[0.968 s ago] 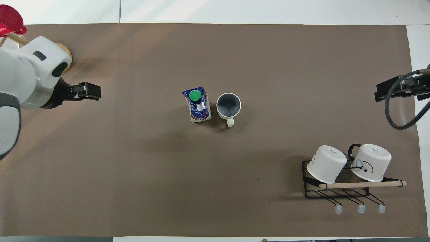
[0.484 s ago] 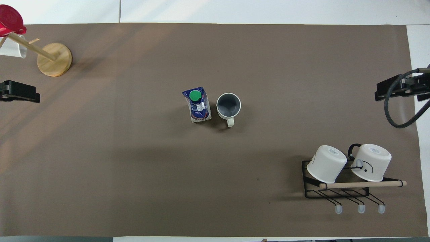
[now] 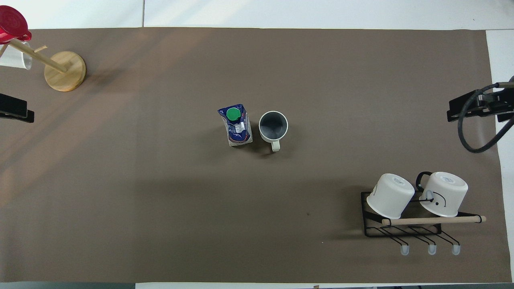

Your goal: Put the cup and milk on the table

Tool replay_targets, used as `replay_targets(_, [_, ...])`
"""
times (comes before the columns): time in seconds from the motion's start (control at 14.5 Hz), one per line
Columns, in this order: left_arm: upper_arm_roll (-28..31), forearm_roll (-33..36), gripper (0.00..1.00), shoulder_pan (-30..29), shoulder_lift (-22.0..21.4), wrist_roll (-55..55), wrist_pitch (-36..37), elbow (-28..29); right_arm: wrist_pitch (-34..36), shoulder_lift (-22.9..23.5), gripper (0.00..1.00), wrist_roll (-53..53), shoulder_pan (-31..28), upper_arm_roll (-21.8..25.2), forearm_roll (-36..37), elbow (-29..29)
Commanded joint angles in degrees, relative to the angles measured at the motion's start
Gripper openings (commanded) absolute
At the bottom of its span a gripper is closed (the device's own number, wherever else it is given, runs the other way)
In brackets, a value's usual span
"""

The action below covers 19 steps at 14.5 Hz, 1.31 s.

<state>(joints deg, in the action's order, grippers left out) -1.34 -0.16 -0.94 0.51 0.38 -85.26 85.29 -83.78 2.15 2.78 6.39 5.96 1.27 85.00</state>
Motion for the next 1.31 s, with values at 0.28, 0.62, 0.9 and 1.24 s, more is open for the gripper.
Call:
replay_targets(0.28, [-0.2, -1.2, 1.0, -0.4, -1.5, 1.7, 1.8, 2.0, -0.8, -1.3, 1.0, 0.0, -0.5, -0.2, -0.8, 1.7])
replay_targets(0.62, [-0.2, -1.2, 1.0, 0.1, -1.6, 2.1, 0.8, 2.3, -0.8, -1.2, 1.0, 0.0, -0.5, -0.2, -0.7, 1.5])
replay_targets(0.9, [-0.2, -1.2, 1.0, 0.1, -1.6, 2.7, 0.6, 2.3, -0.9, -1.1, 1.0, 0.2, -0.2, -0.1, -0.7, 1.0])
replay_targets(1.24, [-0.2, -1.2, 1.0, 0.1, -1.6, 2.8, 0.6, 2.3, -0.9, -1.1, 1.0, -0.1, 0.0, -0.2, -0.7, 1.0])
